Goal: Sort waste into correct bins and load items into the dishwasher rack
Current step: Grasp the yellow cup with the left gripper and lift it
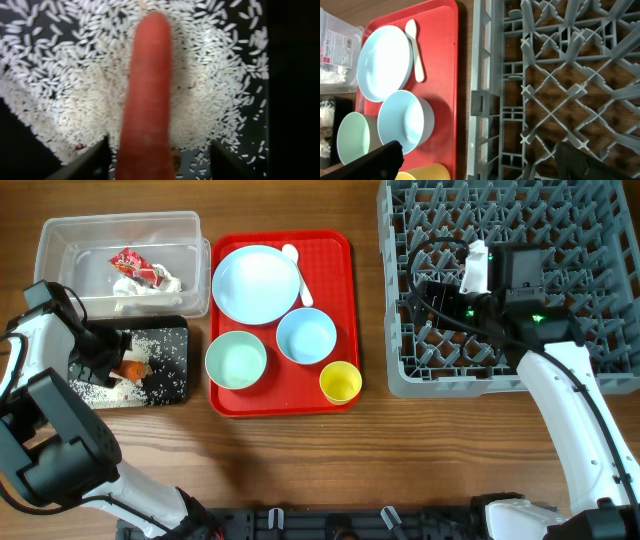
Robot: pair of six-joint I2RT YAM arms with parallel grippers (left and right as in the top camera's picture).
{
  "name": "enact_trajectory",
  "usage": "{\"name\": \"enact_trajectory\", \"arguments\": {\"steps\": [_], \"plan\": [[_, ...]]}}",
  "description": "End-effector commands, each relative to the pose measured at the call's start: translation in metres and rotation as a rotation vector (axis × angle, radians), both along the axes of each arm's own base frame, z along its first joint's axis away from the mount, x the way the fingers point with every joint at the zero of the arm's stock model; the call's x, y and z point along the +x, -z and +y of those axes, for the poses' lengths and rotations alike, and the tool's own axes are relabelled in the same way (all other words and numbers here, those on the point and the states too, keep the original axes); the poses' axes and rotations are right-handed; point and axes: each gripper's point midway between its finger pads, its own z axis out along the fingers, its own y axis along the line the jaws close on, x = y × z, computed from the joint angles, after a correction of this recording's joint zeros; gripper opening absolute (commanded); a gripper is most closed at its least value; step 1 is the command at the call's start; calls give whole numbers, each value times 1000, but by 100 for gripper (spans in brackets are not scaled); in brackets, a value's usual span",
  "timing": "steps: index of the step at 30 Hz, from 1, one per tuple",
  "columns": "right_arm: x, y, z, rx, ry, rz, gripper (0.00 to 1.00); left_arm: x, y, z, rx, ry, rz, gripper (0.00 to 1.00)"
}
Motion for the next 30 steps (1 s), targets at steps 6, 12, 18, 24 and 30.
{"name": "enact_trajectory", "arguments": {"steps": [6, 12, 18, 24, 30], "plan": [[6, -8, -3, -21, -3, -36, 100, 34, -62, -25, -90, 157, -261, 84], [6, -8, -3, -20, -2, -39, 100, 40, -136, -54, -35, 304, -463, 82], [6, -8, -3, -19, -2, -39, 100, 46, -195, -137, 15, 545, -616, 78], [5, -7, -3, -20, -2, -32, 100, 51, -186, -253, 97, 1005, -619, 80], [5, -7, -3, -20, -2, -31, 100, 24, -135, -340, 86, 1446, -496, 73]]}}
